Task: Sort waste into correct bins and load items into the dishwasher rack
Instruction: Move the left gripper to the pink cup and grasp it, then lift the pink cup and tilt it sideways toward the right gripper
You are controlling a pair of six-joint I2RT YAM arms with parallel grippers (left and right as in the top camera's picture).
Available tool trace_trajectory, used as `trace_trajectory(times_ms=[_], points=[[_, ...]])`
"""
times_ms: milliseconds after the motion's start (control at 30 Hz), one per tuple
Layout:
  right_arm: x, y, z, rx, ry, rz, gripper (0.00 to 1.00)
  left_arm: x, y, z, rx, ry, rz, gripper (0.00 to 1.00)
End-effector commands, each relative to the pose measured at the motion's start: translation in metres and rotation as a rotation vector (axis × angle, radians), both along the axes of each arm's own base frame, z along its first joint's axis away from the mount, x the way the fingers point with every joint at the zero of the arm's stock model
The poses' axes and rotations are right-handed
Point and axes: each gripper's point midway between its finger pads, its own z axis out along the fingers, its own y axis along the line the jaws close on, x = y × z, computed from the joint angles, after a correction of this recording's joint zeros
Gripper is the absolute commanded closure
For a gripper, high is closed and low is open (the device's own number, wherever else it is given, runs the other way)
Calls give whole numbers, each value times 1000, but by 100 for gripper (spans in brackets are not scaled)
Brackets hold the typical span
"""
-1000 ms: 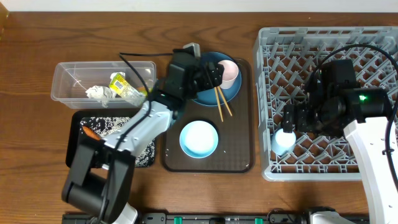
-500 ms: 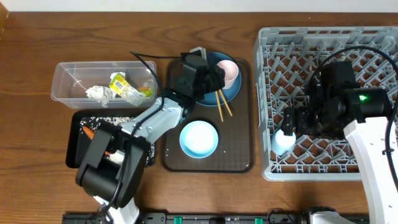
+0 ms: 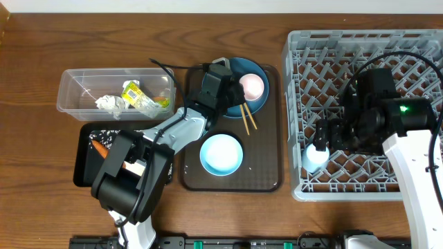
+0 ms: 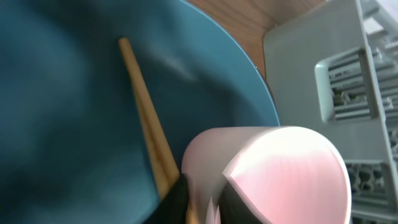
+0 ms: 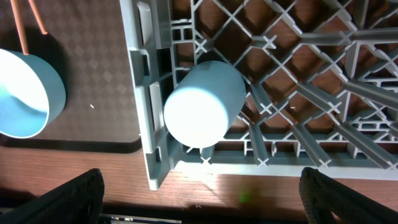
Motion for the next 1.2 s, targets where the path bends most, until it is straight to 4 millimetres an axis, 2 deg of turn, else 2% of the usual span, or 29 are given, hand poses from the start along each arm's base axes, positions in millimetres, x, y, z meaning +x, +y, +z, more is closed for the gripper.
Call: trace_trajectory(times_ms=[0, 233, 300, 367, 467, 567, 667, 767, 833, 900, 967, 1067, 1167], points=[[1, 1, 3, -2, -10, 14, 1, 7, -2, 6, 6, -26, 0, 93], [1, 1, 3, -2, -10, 14, 1, 10, 2, 11, 0, -36, 10, 94], [1, 1, 3, -2, -10, 14, 1, 14, 8, 17, -5, -48, 23, 94], [0, 1, 2, -3, -6, 14, 1, 19, 17, 33, -24, -72, 38, 94], [-1, 1, 2, -4, -4, 14, 1, 20, 23, 69, -104, -111, 3, 94], [-1, 1, 2, -3, -3, 14, 1, 11, 28, 117, -243, -145, -87, 94], [-2, 1, 2, -4, 1, 14, 1, -13, 37, 166, -424, -115, -197, 94], [-3, 2, 2, 4, 6, 16, 1, -51, 49, 206, -598, -45, -370, 94], [-4, 16, 5, 80, 4, 72, 1, -76, 56, 225, -698, 16, -490, 94], [-6, 49, 15, 265, -30, 215, 1, -95, 63, 235, -758, 60, -590, 94], [-7, 85, 37, 482, -110, 389, 1, -110, 67, 241, -795, 87, -679, 94], [-14, 122, 76, 760, -274, 624, 1, -119, 64, 240, -815, 125, -709, 94], [-18, 136, 102, 905, -390, 736, 1, -124, 56, 239, -817, 143, -732, 94]])
